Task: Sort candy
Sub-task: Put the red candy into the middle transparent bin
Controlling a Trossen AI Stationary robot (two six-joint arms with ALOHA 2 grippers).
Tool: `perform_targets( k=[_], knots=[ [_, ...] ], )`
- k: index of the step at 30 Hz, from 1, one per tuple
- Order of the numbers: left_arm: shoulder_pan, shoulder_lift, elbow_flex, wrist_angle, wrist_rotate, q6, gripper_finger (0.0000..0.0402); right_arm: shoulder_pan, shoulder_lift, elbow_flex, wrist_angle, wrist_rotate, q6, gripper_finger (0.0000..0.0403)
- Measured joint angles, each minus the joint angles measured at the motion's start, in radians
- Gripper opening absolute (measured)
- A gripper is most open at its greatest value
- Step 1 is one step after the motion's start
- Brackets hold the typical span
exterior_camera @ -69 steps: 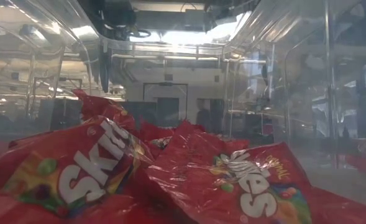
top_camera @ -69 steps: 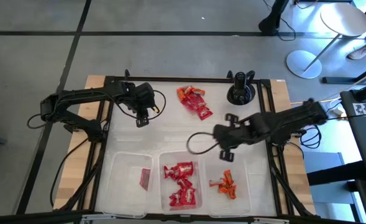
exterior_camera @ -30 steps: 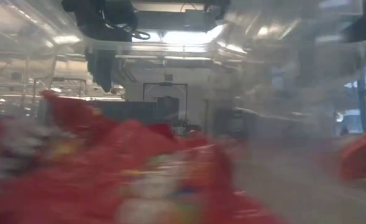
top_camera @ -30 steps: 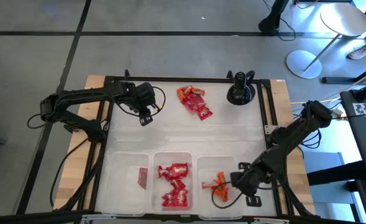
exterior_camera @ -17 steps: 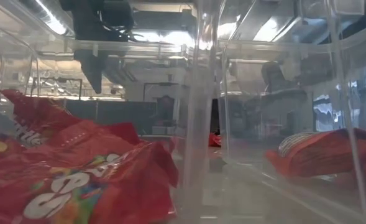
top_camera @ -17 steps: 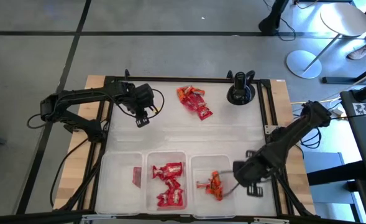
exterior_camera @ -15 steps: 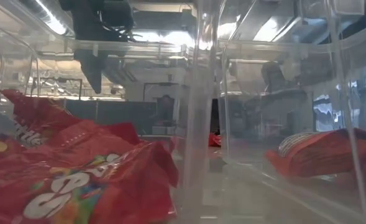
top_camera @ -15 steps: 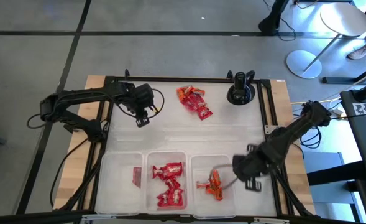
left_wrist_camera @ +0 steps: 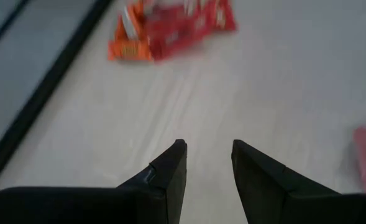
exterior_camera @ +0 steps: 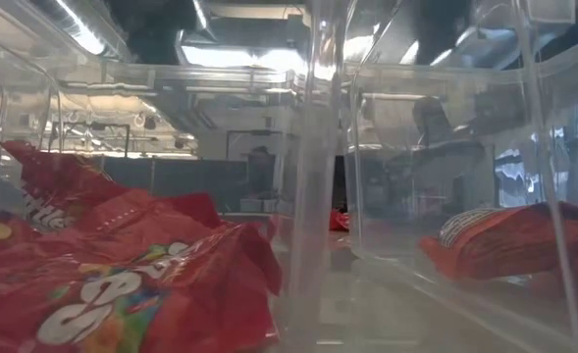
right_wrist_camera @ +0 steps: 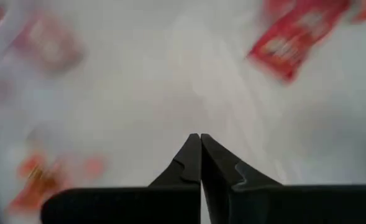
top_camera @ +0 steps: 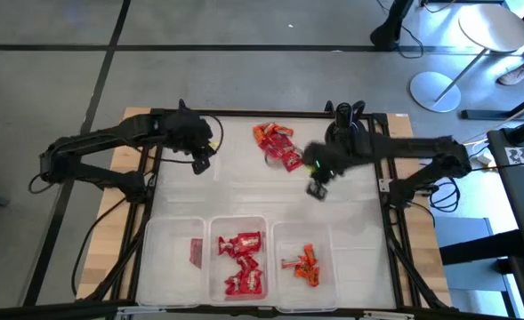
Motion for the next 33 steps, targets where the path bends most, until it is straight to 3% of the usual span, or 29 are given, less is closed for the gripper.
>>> perform_targets(
  k=[4, 8, 13, 17, 33],
  knots=[
    [0.000, -0.042, 0.000, 0.054, 0.000, -0.046, 0.0119, -0.187, 0.039, -0.057, 0.077, -0.087, -0.062, 0.0033],
    [0.000, -0.057, 0.000, 0.071, 0.000, -0.063, 0.0119, -0.317, 0.115, -0.104, 0.105, -0.148, -0.063, 0.0098],
    [0.003, -0.053, 0.001, 0.074, 0.000, -0.087, 0.0119, -0.381, 0.236, -0.114, 0.169, -0.156, -0.122, 0.0186],
    [0.004, -0.052, 0.001, 0.074, -0.002, -0.120, 0.0119, -0.404, 0.313, -0.113, 0.216, -0.163, -0.159, 0.0228],
    [0.004, -0.052, 0.001, 0.072, -0.008, -0.184, 0.0119, -0.403, 0.434, -0.112, 0.332, -0.035, -0.246, 0.0239]
  ],
)
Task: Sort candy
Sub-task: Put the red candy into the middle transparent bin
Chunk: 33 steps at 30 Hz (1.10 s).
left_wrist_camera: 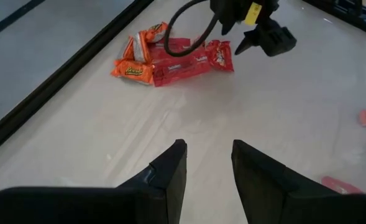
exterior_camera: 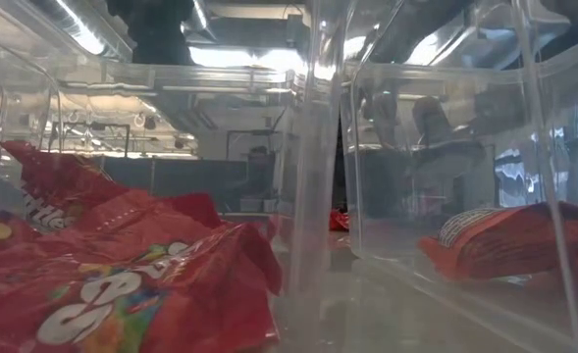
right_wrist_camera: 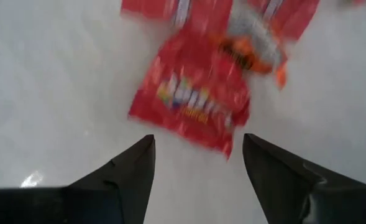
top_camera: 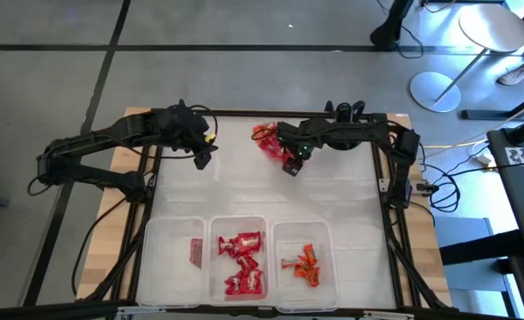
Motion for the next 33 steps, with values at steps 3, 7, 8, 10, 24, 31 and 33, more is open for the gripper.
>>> perform_targets(
  k=[3, 7, 8, 10, 24, 31, 33],
  knots=[
    [0.000, 0.000, 0.000, -0.001, 0.000, -0.002, 0.0119, -0.011, 0.010, 0.000, -0.007, -0.006, 0.021, 0.0238],
    [-0.002, 0.000, 0.000, -0.002, 0.000, -0.002, 0.0119, -0.020, 0.053, -0.001, -0.004, -0.019, 0.029, 0.0238],
    [-0.003, 0.000, 0.000, -0.002, 0.000, -0.002, 0.0119, -0.020, 0.063, -0.001, 0.011, -0.018, 0.029, 0.0238],
    [-0.003, 0.000, 0.000, -0.003, 0.000, -0.002, 0.0119, -0.019, 0.080, -0.001, 0.023, -0.018, 0.029, 0.0238],
    [-0.003, 0.000, 0.000, -0.023, 0.000, 0.002, 0.0119, -0.004, 0.085, 0.016, -0.024, -0.012, 0.020, 0.0033],
    [-0.003, 0.000, 0.000, -0.034, 0.000, 0.017, 0.0119, 0.089, -0.010, 0.110, -0.201, 0.027, 0.020, 0.0014],
    [-0.003, 0.000, 0.000, -0.033, 0.000, 0.028, 0.0119, 0.130, -0.044, 0.159, -0.257, 0.027, 0.023, 0.0005]
  ],
)
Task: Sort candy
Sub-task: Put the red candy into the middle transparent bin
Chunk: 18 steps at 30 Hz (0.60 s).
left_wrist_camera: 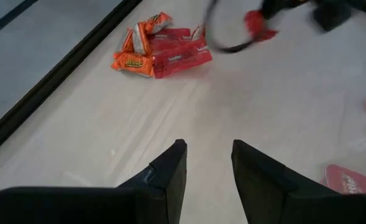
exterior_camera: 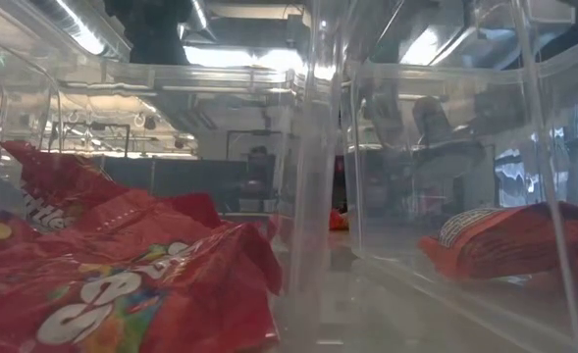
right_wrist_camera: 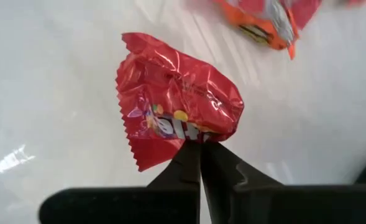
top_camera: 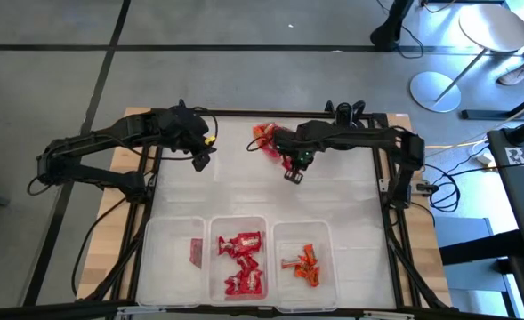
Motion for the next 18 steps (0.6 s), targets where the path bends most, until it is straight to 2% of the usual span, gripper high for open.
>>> perform_targets(
  k=[4, 9, 13, 18],
  knots=[
    [0.000, 0.000, 0.000, 0.003, 0.000, 0.026, 0.0119, 0.094, -0.066, 0.113, -0.049, -0.023, -0.025, 0.0008],
    [0.000, 0.000, 0.000, 0.008, 0.000, 0.082, 0.0119, 0.248, -0.092, 0.260, -0.018, -0.035, -0.201, 0.0002],
    [0.000, 0.000, 0.000, 0.012, 0.000, 0.113, 0.0119, 0.358, -0.083, 0.300, 0.135, -0.018, -0.302, 0.0003],
    [0.000, -0.001, 0.000, 0.016, 0.000, 0.130, 0.0119, 0.433, -0.046, 0.295, 0.341, -0.009, -0.320, 0.0002]
  ],
)
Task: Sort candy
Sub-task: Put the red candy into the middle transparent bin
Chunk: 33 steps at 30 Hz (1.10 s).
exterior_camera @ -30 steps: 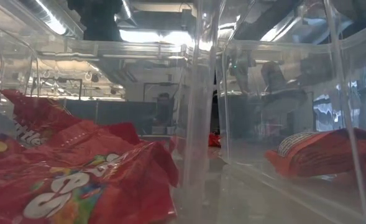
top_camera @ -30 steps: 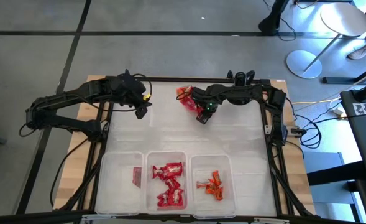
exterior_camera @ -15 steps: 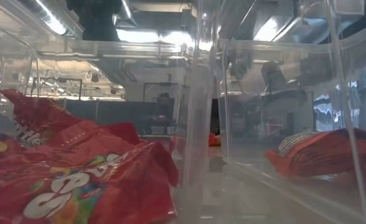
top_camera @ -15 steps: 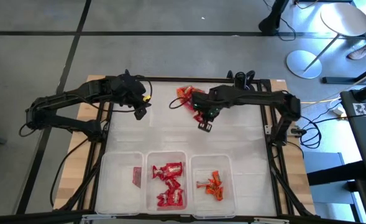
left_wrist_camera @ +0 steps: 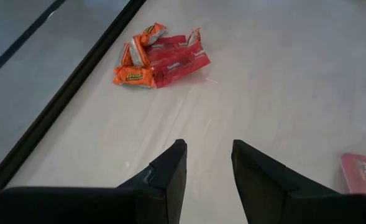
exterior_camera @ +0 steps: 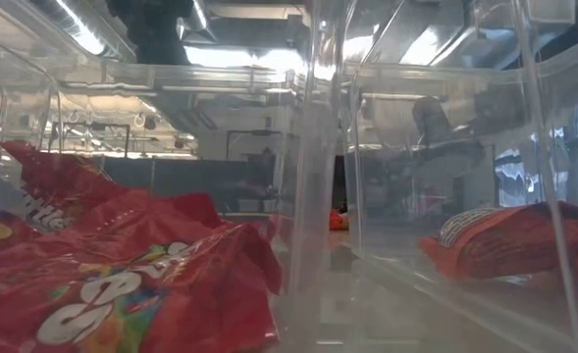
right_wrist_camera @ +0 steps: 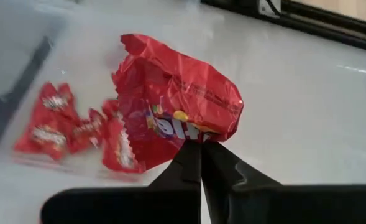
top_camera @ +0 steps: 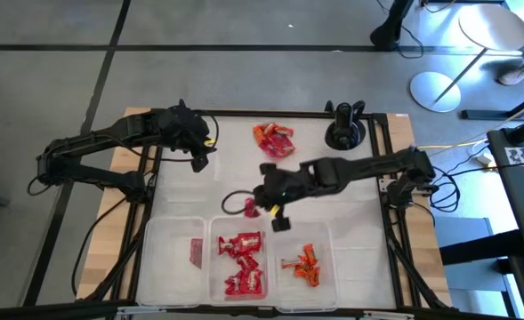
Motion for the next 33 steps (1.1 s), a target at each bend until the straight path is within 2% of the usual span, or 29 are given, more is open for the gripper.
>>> perform_targets(
  k=[4, 7, 11, 15, 22, 28, 33],
  knots=[
    [0.000, -0.002, 0.000, -0.009, 0.000, 0.018, 0.0119, 0.042, 0.050, 0.000, 0.088, 0.000, 0.040, 0.0002],
    [-0.010, -0.005, 0.000, -0.026, 0.002, -0.026, 0.0119, 0.065, 0.086, -0.002, 0.132, -0.011, 0.090, 0.0002],
    [-0.077, -0.020, 0.000, -0.081, 0.005, -0.054, 0.0117, 0.098, 0.125, -0.002, 0.163, -0.035, 0.136, 0.0002],
    [-0.198, -0.026, 0.000, -0.084, 0.007, -0.158, 0.0101, 0.134, 0.168, 0.000, 0.184, -0.046, 0.201, 0.0002],
    [-0.474, -0.029, 0.002, -0.079, 0.005, -0.347, 0.0066, 0.188, 0.237, 0.001, 0.279, -0.054, 0.304, 0.0002],
    [-0.700, -0.029, 0.002, -0.076, -0.111, -0.475, 0.0036, 0.207, 0.299, 0.001, 0.382, -0.064, 0.406, 0.0002],
    [-0.805, -0.024, 0.002, -0.073, -0.155, -0.571, 0.0015, 0.204, 0.349, 0.012, 0.403, -0.045, 0.488, 0.0002]
  ],
)
